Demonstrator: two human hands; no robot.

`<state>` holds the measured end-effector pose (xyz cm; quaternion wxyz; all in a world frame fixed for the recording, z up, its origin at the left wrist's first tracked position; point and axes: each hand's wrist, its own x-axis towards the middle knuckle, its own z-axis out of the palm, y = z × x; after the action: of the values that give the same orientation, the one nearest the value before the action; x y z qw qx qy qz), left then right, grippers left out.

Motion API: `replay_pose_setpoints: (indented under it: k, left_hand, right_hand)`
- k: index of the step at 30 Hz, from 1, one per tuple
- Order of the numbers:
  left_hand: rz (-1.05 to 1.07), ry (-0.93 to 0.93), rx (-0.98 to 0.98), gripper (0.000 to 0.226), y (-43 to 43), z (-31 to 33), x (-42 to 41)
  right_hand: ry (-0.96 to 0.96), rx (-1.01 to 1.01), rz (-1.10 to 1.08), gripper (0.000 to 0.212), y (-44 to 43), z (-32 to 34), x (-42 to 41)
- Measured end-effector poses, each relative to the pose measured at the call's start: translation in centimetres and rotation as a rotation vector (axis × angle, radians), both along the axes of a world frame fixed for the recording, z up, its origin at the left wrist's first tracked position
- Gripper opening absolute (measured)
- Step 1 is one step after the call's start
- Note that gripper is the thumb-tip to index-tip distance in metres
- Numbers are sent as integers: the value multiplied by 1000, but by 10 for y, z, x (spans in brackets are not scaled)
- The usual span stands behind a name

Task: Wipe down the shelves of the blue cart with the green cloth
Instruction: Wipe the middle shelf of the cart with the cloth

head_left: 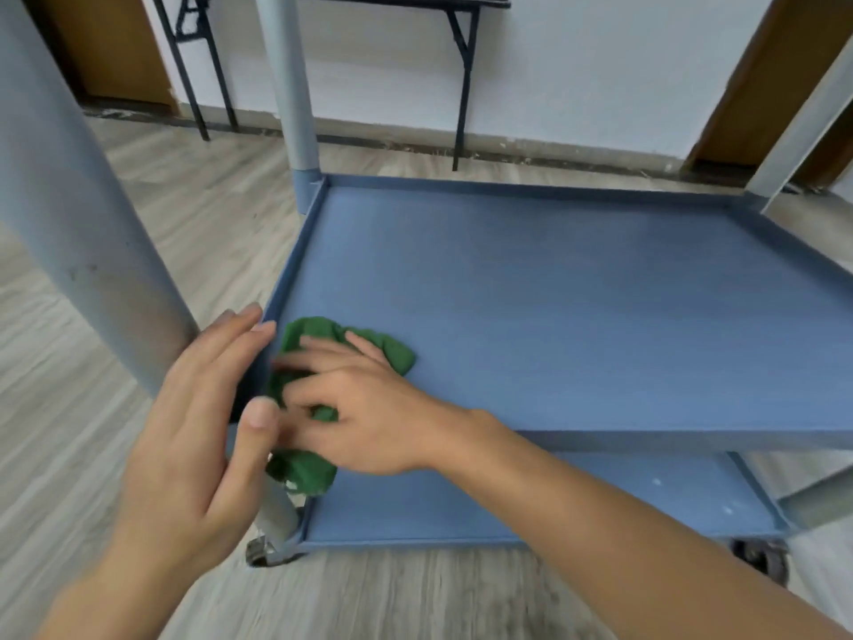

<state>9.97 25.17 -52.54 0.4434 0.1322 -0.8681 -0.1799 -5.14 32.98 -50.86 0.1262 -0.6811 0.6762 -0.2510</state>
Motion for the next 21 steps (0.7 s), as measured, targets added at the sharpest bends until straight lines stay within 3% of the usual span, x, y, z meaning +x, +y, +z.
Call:
replay_pose_setpoints:
  k: [4, 6, 8, 12, 15, 21]
  left_hand:
    - [72, -6, 83, 48, 14, -5, -11]
    - [119, -39, 88, 50, 17, -4, -15]
    - [135, -158, 86, 52, 17, -1, -19]
    - [50, -436, -23, 65, 14, 3, -12]
    - [163, -677, -265, 86, 12, -16, -3]
    - [360, -703, -375, 99, 22, -31, -7]
  right_hand:
    - [7, 10, -108, 27, -5, -1, 0]
    - [72, 111, -165, 68, -10, -2, 3]
    - [240, 199, -158, 84, -14, -5, 7]
    - [419, 33, -68, 77, 10, -7, 3]
    - [488, -16, -11, 72, 38, -16, -24]
    - [537, 5, -32, 76, 103, -22, -74]
